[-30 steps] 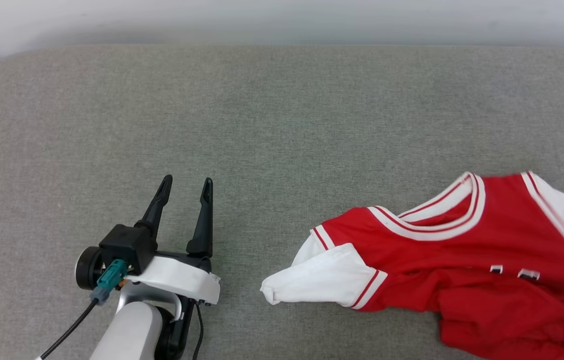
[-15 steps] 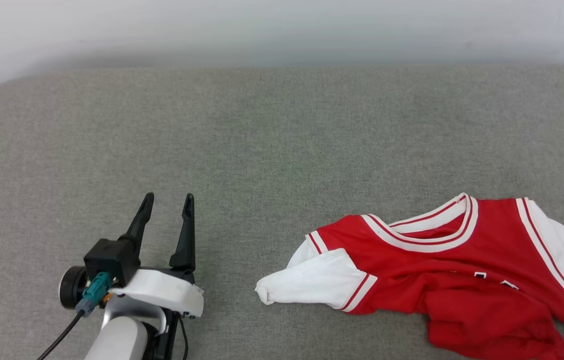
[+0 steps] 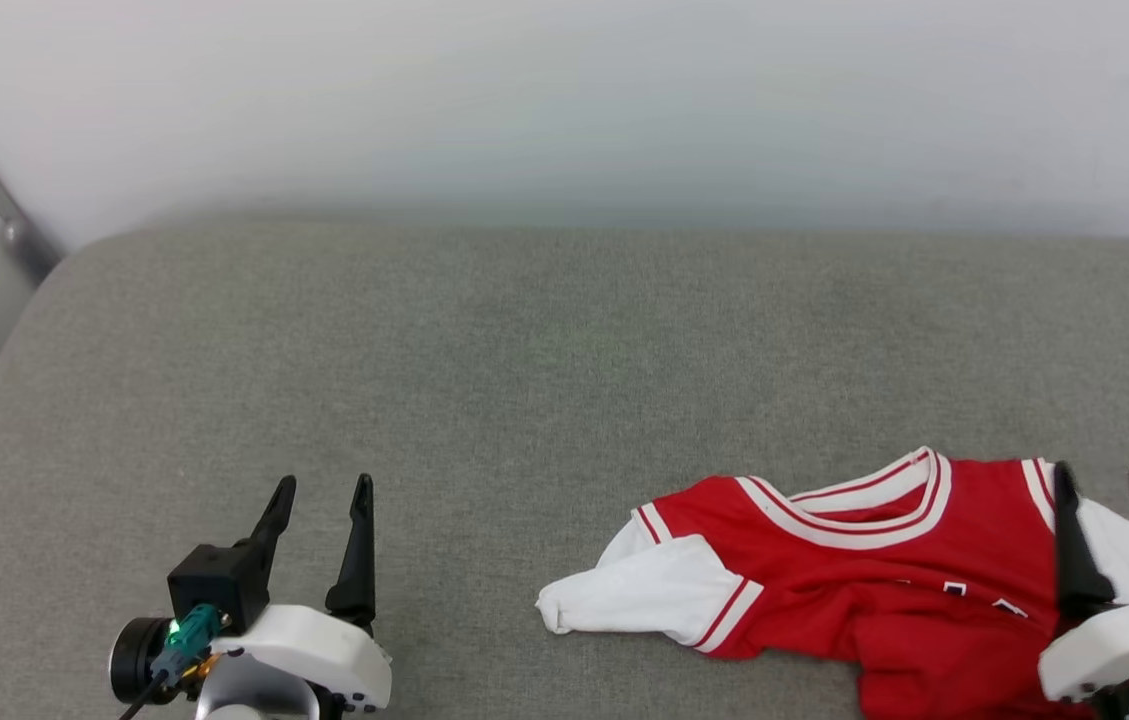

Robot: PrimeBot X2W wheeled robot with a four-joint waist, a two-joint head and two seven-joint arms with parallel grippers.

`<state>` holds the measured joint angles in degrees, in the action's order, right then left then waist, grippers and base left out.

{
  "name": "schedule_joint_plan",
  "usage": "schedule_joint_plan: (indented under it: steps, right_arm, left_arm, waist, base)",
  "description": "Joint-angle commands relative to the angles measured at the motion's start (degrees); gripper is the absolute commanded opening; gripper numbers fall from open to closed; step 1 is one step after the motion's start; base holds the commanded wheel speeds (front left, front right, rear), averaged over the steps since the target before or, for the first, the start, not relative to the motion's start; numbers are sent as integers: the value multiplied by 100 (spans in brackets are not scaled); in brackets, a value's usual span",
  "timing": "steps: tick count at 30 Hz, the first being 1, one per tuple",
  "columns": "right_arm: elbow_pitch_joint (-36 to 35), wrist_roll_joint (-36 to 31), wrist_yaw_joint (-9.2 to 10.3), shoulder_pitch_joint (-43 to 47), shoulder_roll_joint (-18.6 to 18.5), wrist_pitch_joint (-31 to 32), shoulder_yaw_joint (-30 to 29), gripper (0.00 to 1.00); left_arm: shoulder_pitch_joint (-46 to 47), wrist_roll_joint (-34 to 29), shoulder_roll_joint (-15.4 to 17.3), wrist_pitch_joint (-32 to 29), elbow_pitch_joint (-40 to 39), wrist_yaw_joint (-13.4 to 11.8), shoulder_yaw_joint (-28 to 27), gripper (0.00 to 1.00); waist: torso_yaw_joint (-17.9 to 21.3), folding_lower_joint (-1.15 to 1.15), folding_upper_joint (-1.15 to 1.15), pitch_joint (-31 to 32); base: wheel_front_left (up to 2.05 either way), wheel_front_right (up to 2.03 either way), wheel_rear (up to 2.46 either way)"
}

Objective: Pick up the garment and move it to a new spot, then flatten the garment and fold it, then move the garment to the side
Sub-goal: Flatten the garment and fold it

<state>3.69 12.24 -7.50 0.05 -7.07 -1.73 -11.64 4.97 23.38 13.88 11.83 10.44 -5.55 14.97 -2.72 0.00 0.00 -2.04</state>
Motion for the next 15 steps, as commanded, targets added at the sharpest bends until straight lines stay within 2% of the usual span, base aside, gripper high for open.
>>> schedule_joint_plan:
  steps: [1, 10, 13, 15]
  right_arm:
    - [-61, 4, 2, 114, 32, -13, 56, 100]
    - [-977, -352, 2, 696, 257, 192, 778, 100]
    - [-1205, -384, 2, 784, 308, 266, 883, 100]
    - [-1308, -404, 2, 823, 329, 326, 912, 100]
  left_arm:
    - [-63, -2, 31, -4, -5, -8, 4, 100]
    - [-258, 71, 118, -164, -42, -61, 12, 100]
    - [-130, 56, 140, -328, -37, 51, 143, 100]
    - [22, 57, 157, -598, -6, 235, 348, 100]
  waist:
    - [-25, 0, 0, 134]
    - [180, 0, 0, 282]
    - [325, 0, 0, 255]
    - [412, 0, 0, 218]
  base:
    - [0, 0, 0]
    - [0, 0, 0]
    - [0, 0, 0]
    - [0, 0, 0]
